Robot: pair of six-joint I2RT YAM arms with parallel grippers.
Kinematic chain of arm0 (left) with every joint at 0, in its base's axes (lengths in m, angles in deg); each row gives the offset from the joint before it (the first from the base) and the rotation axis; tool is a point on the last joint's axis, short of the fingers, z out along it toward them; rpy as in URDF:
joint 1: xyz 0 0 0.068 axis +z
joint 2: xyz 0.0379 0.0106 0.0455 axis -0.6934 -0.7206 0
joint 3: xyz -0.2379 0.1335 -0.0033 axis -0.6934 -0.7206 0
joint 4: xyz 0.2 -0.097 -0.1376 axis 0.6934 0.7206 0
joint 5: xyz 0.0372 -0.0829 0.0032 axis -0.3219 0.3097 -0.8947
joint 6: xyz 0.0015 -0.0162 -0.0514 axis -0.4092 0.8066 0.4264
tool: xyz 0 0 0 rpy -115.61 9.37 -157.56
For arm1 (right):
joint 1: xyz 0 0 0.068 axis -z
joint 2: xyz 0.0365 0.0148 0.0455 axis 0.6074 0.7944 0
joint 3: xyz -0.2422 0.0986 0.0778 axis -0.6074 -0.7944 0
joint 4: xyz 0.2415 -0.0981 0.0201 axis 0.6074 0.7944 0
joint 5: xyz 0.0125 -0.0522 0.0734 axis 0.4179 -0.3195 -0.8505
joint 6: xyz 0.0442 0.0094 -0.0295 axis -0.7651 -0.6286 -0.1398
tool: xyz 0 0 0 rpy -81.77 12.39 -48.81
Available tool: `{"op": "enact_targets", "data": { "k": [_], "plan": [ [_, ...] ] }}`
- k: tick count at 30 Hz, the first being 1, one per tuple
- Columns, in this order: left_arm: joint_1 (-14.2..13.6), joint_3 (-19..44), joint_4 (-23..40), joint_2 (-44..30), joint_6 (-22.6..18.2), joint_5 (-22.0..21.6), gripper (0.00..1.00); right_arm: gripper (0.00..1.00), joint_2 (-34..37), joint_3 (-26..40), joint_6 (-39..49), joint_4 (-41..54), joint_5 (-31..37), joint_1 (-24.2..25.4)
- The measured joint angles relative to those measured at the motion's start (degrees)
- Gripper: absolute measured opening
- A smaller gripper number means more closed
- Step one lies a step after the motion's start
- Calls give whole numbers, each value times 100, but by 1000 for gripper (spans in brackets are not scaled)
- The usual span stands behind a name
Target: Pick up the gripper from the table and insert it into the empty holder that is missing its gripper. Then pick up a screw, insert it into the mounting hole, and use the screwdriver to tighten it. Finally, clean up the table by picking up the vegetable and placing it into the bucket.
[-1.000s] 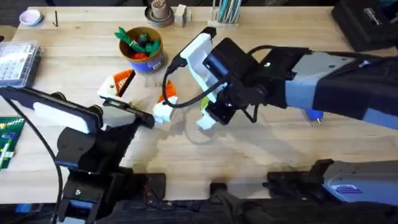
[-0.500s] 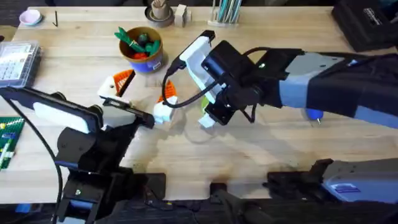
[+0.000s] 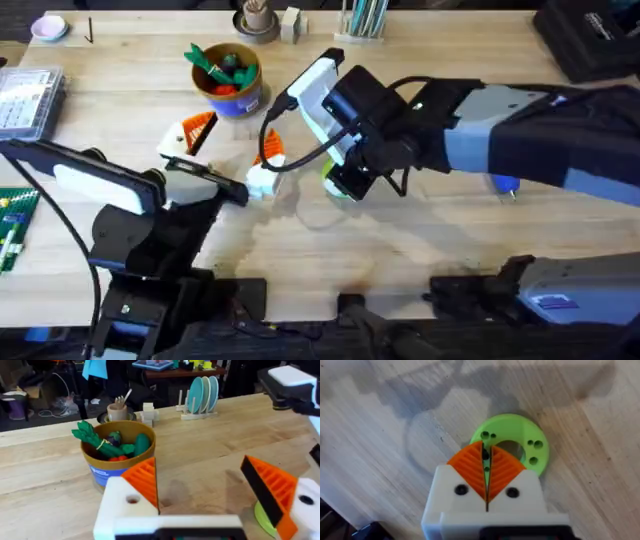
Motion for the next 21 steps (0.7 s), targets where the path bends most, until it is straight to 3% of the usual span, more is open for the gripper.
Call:
{"op": "enact_targets", "data": {
  "k": [5,11,17,21],
  "plan": [
    [0,0,0,0,0,2,993,7,-30,0,0,84,51,0],
    [0,0,0,0,0,75,993,6,-465,0,0,422,634,4],
    [0,0,-24,0,0,506,993,6,-871,0,0,555,900,84],
    [0,0,-52,0,0,1078,993,6,-879,15,0,778,942,154]
  ]
}}
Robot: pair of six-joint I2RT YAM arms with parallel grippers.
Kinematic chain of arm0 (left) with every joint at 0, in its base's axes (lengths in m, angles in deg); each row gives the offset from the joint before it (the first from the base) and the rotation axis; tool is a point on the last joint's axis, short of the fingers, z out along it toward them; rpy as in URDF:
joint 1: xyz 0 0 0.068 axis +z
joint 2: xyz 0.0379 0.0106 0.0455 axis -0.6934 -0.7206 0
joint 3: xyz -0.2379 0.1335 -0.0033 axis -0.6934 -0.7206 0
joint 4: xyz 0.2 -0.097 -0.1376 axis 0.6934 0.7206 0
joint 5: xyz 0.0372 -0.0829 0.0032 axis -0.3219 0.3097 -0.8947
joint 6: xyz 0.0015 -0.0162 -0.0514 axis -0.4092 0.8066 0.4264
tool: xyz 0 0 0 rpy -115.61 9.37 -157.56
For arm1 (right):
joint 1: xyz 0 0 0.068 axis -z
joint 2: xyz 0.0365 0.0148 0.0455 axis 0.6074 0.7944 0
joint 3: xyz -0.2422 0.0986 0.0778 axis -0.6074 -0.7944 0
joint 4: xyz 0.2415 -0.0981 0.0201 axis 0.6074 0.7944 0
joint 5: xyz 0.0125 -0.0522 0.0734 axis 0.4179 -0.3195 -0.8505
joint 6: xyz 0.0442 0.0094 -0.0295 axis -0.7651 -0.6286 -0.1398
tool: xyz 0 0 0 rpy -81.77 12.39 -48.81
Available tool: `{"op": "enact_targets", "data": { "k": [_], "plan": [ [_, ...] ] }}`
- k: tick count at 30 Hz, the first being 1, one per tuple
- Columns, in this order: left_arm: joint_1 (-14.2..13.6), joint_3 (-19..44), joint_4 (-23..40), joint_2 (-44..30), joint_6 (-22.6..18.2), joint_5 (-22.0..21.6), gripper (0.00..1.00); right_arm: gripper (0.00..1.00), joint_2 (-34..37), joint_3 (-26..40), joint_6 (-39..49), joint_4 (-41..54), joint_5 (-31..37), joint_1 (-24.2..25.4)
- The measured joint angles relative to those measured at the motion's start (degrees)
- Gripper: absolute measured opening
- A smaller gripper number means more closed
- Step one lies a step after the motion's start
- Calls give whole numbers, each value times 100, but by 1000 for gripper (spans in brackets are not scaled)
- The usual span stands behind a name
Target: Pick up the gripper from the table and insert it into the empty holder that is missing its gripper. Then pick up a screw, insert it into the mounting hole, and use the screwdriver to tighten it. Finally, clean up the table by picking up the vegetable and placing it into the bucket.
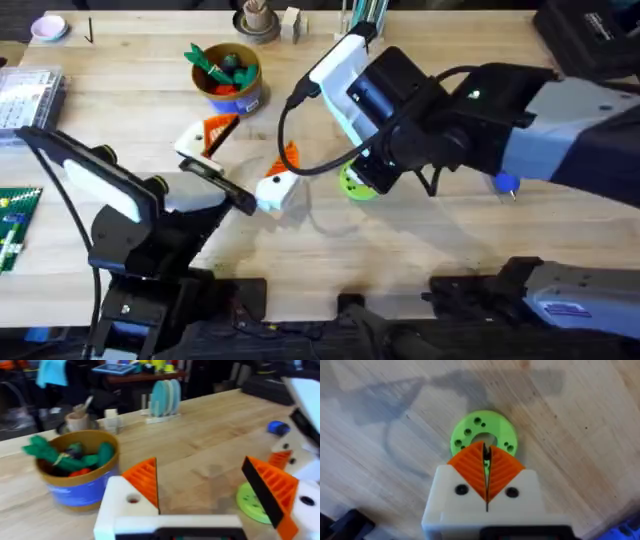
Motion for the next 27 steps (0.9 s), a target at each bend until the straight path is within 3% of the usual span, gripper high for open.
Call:
{"op": "enact_targets", "data": {
  "k": [4,15,22,27],
  "plan": [
    [0,0,-15,0,0,847,993,6,0,345,2,507,-32,86],
    [0,-2,103,0,-2,3285,993,6,-76,2306,221,1505,-948,217],
    [0,2,341,0,-4,4305,993,6,-76,2835,238,1619,-1390,-161],
    [0,0,406,0,-4,4688,993,6,-4,3149,172,1709,-1519,-686]
  ]
}}
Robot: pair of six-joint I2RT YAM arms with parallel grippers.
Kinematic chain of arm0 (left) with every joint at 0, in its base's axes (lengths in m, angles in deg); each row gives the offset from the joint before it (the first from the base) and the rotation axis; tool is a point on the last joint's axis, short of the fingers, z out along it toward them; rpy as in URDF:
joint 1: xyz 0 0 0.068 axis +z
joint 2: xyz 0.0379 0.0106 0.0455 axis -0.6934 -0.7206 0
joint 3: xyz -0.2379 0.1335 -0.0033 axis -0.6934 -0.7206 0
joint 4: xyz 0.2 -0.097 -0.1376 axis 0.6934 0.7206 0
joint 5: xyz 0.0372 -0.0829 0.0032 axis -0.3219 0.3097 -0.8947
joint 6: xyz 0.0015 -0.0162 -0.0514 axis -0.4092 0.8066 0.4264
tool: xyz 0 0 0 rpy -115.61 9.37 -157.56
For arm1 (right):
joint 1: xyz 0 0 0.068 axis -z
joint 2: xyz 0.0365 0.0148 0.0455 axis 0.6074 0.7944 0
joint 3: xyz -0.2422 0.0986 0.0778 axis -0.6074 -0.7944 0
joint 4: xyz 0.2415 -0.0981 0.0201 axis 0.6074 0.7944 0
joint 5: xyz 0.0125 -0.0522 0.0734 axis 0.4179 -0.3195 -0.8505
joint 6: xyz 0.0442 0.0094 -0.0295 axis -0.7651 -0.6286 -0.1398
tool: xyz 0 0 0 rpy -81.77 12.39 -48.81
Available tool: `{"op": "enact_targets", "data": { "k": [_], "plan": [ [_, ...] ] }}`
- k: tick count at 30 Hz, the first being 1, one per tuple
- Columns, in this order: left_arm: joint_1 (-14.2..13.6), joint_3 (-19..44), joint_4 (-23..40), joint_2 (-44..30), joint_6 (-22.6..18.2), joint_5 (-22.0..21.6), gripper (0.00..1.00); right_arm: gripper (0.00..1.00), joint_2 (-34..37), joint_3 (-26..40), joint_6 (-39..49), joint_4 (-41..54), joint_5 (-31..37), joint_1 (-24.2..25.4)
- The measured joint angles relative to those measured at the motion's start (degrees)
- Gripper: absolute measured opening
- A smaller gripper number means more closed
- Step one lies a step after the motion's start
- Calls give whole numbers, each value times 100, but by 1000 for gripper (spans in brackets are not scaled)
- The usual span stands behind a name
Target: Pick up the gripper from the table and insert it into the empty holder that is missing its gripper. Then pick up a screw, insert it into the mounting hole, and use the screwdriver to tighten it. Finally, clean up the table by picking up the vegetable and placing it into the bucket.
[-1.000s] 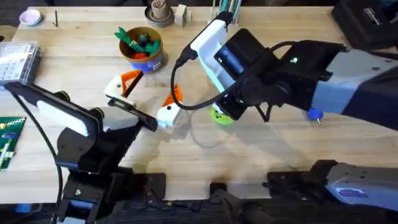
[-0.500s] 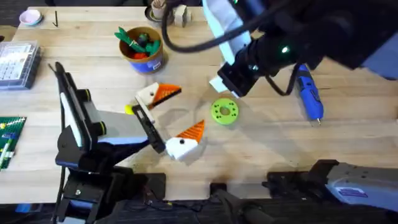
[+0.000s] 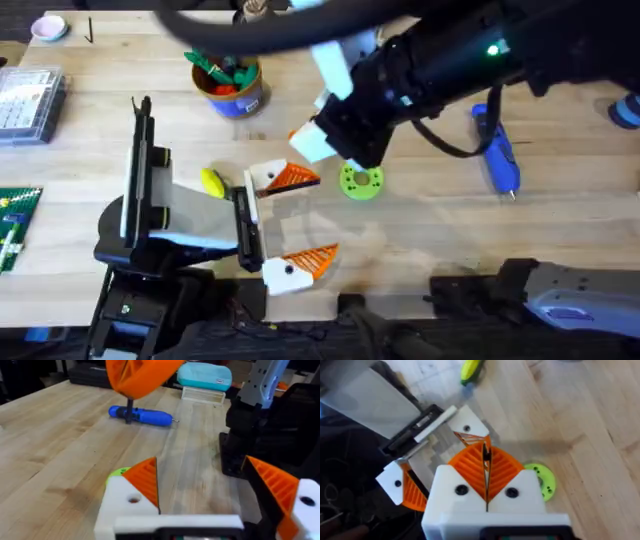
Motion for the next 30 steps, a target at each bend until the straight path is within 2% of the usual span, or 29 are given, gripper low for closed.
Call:
{"op": "enact_targets", "data": {
  "k": [12,30],
  "plan": [
    [0,0,27,0,0,155,993,6,912,698,-124,544,-31,-610],
    [0,0,31,-1,42,157,994,6,1303,755,-152,414,121,-636]
  ]
}}
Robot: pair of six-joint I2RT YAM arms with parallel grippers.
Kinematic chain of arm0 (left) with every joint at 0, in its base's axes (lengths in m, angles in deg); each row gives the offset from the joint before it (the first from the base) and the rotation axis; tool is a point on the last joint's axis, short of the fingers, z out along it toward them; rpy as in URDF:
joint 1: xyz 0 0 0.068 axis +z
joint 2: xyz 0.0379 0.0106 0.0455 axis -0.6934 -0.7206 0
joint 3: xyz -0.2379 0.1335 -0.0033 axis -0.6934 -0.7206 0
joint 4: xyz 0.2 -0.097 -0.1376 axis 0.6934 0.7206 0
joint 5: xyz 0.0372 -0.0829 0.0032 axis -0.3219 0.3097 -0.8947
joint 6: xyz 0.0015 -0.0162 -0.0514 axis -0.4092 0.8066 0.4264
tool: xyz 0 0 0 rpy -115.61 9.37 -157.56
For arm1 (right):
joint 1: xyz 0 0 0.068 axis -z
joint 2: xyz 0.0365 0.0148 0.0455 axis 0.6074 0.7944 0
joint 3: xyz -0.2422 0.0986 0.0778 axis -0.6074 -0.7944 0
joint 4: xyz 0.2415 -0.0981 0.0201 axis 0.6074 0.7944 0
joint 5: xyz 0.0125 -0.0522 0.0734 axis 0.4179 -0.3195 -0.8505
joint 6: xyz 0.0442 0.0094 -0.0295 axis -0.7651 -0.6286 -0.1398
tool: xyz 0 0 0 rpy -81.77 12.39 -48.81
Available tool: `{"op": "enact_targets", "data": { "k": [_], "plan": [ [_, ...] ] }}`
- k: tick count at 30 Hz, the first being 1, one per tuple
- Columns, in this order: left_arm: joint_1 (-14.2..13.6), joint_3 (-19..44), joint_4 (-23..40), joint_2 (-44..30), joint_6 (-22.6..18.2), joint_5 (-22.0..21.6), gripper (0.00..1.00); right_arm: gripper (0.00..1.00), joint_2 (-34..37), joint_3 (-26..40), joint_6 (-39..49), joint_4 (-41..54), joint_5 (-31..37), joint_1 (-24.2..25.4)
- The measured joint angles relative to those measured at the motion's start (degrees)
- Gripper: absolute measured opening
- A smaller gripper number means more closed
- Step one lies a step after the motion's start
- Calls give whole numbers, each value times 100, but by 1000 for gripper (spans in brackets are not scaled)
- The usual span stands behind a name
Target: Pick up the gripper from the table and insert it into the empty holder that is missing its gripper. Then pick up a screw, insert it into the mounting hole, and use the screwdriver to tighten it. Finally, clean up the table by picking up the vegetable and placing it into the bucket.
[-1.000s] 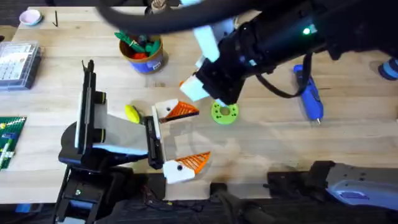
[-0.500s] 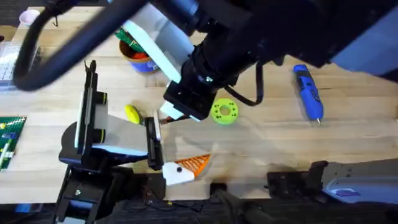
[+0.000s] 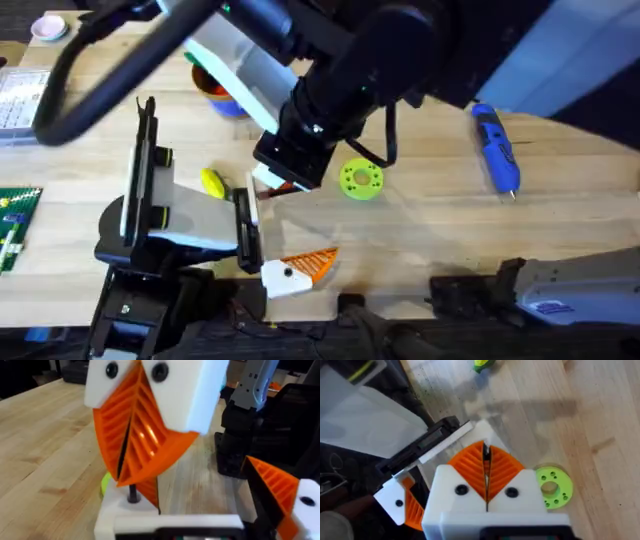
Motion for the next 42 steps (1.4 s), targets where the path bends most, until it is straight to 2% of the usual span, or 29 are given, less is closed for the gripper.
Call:
{"op": "enact_targets", "data": {
  "k": [14,22,24,28,29,30,36,42],
  "plan": [
    [0,0,7,1,-50,60,994,6,137,0,-1,52,129,-184],
    [7,-1,20,-10,54,83,993,20,240,61,-8,83,196,-215],
    [6,-2,20,-10,49,92,993,232,240,70,-13,83,193,-216],
    [7,-2,17,-10,13,98,993,799,251,184,-17,296,250,-229],
    [7,0,17,-6,-1,98,992,906,251,233,3,384,285,-218],
    [7,-2,17,-3,-15,98,992,932,251,288,-2,439,294,-213],
    [4,-1,17,-4,-47,101,993,943,152,794,-4,943,434,-52],
    [4,-2,17,-3,-63,101,992,945,-302,1049,-47,1683,668,737]
  ]
}}
